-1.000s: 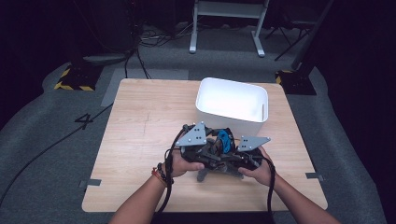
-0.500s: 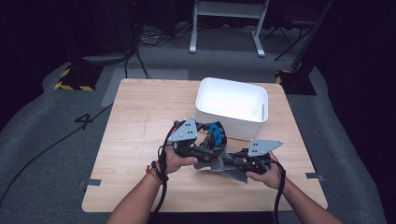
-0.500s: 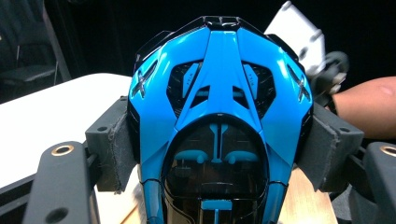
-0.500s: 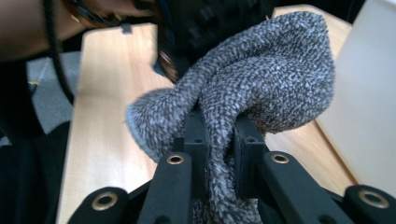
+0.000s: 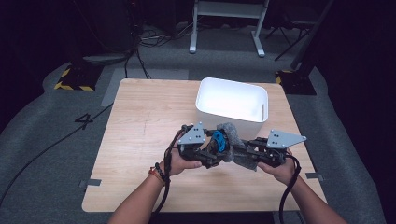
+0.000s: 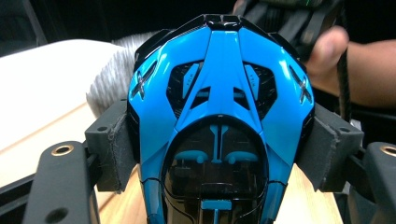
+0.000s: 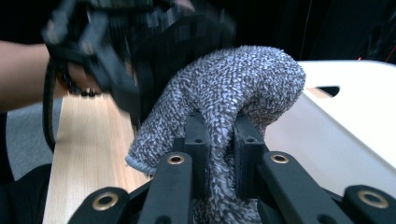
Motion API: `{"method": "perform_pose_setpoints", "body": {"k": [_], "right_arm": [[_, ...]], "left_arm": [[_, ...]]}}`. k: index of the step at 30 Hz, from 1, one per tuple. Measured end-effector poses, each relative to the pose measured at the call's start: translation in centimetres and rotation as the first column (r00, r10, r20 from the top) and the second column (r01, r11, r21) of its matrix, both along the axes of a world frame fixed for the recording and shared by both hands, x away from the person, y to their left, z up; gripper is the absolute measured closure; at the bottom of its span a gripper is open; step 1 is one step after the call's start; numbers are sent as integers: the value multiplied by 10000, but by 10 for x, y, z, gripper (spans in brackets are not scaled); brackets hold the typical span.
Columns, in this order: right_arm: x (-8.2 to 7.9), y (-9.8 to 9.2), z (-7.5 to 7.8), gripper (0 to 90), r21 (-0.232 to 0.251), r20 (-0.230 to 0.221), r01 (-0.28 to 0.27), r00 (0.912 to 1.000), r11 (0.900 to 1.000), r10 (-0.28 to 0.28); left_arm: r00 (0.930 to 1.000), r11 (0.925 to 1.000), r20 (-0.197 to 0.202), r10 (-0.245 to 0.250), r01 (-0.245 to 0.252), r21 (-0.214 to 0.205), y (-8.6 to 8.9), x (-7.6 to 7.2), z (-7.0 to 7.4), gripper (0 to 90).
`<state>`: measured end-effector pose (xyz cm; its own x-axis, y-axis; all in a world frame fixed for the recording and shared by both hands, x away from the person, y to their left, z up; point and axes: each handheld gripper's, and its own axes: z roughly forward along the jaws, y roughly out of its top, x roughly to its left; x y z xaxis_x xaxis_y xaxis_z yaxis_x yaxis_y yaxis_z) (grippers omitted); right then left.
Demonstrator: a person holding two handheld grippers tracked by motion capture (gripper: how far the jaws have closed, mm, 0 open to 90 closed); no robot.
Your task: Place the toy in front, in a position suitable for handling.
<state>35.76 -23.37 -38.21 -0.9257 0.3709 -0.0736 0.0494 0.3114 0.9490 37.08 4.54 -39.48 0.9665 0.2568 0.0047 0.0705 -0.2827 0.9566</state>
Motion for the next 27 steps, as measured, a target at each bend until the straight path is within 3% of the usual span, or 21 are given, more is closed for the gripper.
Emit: {"method": "perform_pose_setpoints", "body": {"k": [6, 10, 12, 14, 20, 27], "right_arm": [[-1, -5, 6, 793, 291, 248, 152, 9996, 9995, -160], [-2, -4, 6, 793, 476, 228, -146, 9996, 9988, 135], [-2, 0, 2, 795, 320, 65, -344, 9994, 9989, 342], [-2, 5, -5, 795, 75, -129, -555, 9984, 9984, 556], [-2, 13, -15, 795, -292, -446, -832, 9956, 9961, 819], [-7, 33, -39, 795, -1296, -981, -1521, 9853, 9798, 1400]], "left_arm": [[9996, 9983, -254, -122, 136, 559, -9, 2, -12, 243], [9997, 9970, -222, -108, 125, 764, -13, 1, -13, 243], [9996, 9981, -281, -86, 103, 602, -11, 2, -13, 243], [9989, 9998, -475, -3, 12, 187, -5, 4, -10, 243], [9991, 9993, -323, 280, -288, -238, 3, 4, -2, 243], [9990, 9970, -171, 414, -425, -644, 10, 3, 8, 243]]}}
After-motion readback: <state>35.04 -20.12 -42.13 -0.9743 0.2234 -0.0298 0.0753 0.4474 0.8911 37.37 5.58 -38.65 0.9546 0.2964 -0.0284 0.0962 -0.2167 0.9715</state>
